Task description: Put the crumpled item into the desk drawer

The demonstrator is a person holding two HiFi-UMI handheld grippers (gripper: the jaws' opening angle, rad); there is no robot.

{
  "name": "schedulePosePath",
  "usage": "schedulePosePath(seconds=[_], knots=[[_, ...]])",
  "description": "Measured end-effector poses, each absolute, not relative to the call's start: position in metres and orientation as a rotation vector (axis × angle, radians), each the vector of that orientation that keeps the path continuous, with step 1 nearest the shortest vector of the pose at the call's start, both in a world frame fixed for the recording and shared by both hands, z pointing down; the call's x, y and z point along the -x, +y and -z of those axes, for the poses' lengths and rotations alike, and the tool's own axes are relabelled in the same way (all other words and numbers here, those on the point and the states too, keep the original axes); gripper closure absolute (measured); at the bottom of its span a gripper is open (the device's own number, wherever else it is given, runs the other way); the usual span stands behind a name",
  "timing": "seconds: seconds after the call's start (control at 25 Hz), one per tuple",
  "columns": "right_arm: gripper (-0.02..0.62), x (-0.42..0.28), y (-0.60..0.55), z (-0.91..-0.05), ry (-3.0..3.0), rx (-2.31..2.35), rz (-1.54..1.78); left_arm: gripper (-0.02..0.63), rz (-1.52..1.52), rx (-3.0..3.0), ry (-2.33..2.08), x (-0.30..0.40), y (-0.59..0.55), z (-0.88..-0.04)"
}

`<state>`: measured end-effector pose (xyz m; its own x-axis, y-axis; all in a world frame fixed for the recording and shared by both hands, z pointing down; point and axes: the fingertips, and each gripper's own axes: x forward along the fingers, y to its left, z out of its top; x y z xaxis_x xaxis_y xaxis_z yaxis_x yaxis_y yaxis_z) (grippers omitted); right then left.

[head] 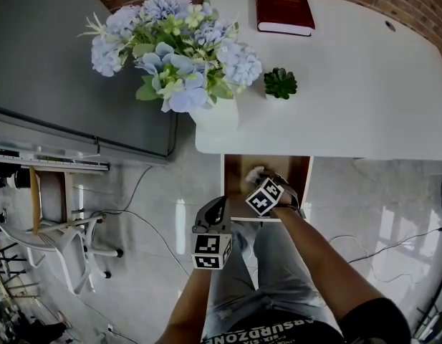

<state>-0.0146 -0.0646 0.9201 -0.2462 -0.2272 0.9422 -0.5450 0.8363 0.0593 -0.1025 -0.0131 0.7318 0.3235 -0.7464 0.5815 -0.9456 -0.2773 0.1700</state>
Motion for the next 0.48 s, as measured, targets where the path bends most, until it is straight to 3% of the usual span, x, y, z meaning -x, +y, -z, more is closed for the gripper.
schedulePosePath(seconds=[0.16,0.48], knots=[[0.489,0.017,-0.063,-0.912,-1.857,-0.592,-0.372,0.601,-0.542,-2.106,-1.490,0.103,-0.013,-0.725],[0.485,0.018,-0.059,-0.863,-1.931,-0.644,-0.445,0.601,-0.541,-2.111,-1.473,0.094,-0.011,-0.695]])
